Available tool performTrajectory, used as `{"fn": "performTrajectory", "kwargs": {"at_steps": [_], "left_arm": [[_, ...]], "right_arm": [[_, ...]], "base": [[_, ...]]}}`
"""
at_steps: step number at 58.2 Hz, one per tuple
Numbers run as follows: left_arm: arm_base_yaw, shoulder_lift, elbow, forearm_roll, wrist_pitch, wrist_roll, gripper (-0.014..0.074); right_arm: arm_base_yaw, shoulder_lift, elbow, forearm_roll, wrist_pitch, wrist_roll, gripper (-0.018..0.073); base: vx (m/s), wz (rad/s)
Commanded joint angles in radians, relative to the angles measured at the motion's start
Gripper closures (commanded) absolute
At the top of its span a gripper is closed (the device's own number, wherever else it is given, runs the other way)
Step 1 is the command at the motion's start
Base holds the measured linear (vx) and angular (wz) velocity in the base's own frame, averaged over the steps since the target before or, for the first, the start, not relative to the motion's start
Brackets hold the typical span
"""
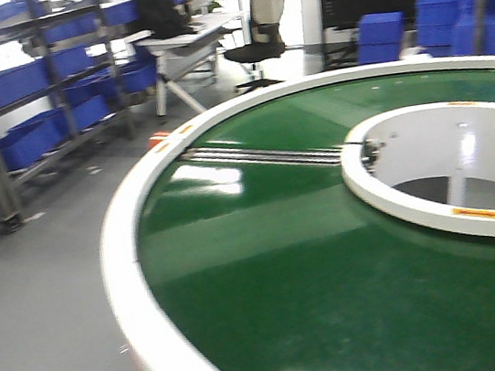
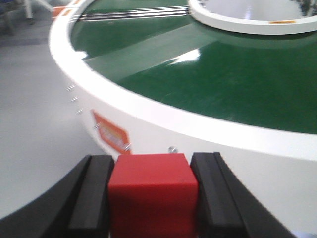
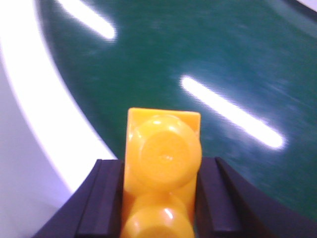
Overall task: Pick red and yellow blocks into blue bin
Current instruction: 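Drive the base away from the table holding both blocks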
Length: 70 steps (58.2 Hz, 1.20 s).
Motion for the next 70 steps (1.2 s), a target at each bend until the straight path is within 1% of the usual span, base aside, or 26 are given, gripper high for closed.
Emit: {"fn": "performTrajectory", "kwargs": {"at_steps": [1, 46, 70], "left_arm": [[-0.002, 0.012, -0.023, -0.003, -0.085, -0.005, 0.0359], [-0.002, 0.012, -0.023, -0.003, -0.084, -0.005, 0.0359], [-0.002, 0.012, -0.023, -0.004, -0.084, -0.005, 0.0359]], "right_arm": [[0.000, -0.002, -0.029, -0.014, -0.062, -0.005, 0.0318], [0.000, -0.002, -0.029, -0.014, -0.062, -0.005, 0.0318], [0.000, -0.002, -0.029, -0.014, -0.055, -0.005, 0.0318]], "base": [[-0.15, 0.60], [-0.17, 0.65], [-0.14, 0.53]]}}
